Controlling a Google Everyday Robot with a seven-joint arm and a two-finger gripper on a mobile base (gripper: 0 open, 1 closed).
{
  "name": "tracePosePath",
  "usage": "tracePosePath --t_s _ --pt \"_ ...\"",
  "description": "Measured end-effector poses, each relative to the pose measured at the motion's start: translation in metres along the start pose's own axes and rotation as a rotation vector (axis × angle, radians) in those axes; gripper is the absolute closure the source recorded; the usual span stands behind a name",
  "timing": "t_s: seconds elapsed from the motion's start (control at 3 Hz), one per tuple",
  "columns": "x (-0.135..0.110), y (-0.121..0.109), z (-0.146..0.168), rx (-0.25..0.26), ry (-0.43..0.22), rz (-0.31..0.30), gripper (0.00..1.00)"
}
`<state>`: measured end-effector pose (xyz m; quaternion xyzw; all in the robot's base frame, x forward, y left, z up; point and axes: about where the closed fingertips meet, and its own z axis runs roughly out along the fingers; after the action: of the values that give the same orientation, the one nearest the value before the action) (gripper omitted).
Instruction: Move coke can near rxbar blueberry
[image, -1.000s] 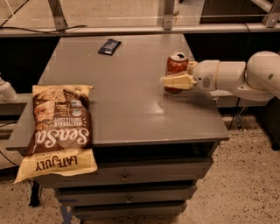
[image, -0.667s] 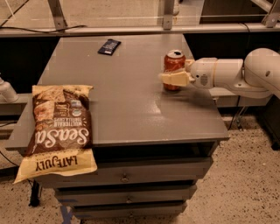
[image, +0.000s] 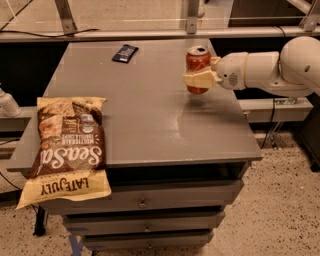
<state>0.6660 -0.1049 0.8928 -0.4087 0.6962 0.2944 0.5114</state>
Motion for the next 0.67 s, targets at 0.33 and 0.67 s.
tracePosePath --t_s 0.33,0.67 --pt "0.000 0.000 0.000 0.000 0.000 0.000 1.00" --pt "-0.007 -0.018 0.021 -0.017 -0.052 -0.029 1.00"
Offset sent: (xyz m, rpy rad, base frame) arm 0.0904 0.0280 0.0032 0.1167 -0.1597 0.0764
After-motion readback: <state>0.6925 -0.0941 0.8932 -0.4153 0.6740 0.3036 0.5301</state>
